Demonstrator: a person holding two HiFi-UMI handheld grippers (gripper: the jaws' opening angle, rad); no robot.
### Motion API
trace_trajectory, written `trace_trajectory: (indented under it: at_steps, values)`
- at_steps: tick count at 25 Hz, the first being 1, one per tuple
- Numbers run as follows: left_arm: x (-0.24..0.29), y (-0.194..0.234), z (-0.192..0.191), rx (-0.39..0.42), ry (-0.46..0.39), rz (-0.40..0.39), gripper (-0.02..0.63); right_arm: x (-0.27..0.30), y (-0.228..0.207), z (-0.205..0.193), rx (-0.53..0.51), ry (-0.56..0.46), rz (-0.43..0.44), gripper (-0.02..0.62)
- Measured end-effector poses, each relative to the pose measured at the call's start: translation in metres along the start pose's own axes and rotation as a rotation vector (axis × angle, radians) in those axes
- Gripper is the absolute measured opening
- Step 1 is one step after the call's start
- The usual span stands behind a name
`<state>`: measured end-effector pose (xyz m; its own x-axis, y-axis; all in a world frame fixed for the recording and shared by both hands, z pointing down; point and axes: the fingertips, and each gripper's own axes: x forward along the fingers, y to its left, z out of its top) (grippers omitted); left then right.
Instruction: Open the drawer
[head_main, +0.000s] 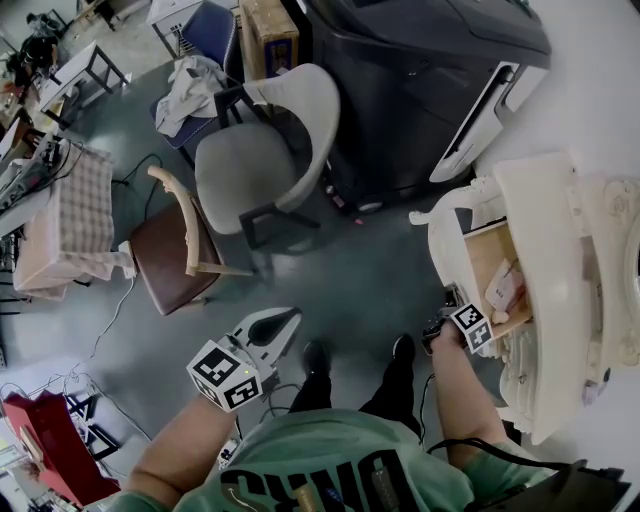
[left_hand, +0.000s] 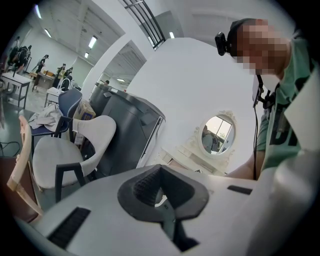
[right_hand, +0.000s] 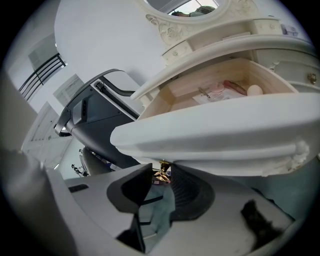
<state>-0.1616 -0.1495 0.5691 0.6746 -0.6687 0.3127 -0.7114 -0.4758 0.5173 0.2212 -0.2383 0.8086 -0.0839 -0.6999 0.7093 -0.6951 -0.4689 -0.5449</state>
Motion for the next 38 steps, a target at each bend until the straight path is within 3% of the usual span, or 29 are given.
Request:
trace_trajectory:
  at_steps: [12,16,25,32,38]
  values:
    - [-0.014,0.005,0.012,0.005,-0.025,0.025,0.000,0.003,-0.001,0.001,-0.020,-0.004,-0.056,0.128]
    - [-0.021,0.006,0.017,0.009,-0.034,0.035,0.000,0.004,0.001,0.001,-0.016,0.011,-0.059,0.173]
    - [-0.037,0.005,0.023,0.018,-0.046,0.024,0.000,-0.010,0.006,-0.022,-0.019,0.078,-0.052,0.187]
    - [-0.049,0.000,0.037,0.031,-0.071,-0.017,0.000,-0.054,0.033,-0.039,-0.033,0.136,0.032,0.186]
    - [-0.034,-0.020,0.050,0.060,-0.058,-0.108,0.000,-0.114,0.063,-0.025,0.004,0.086,0.156,0.178]
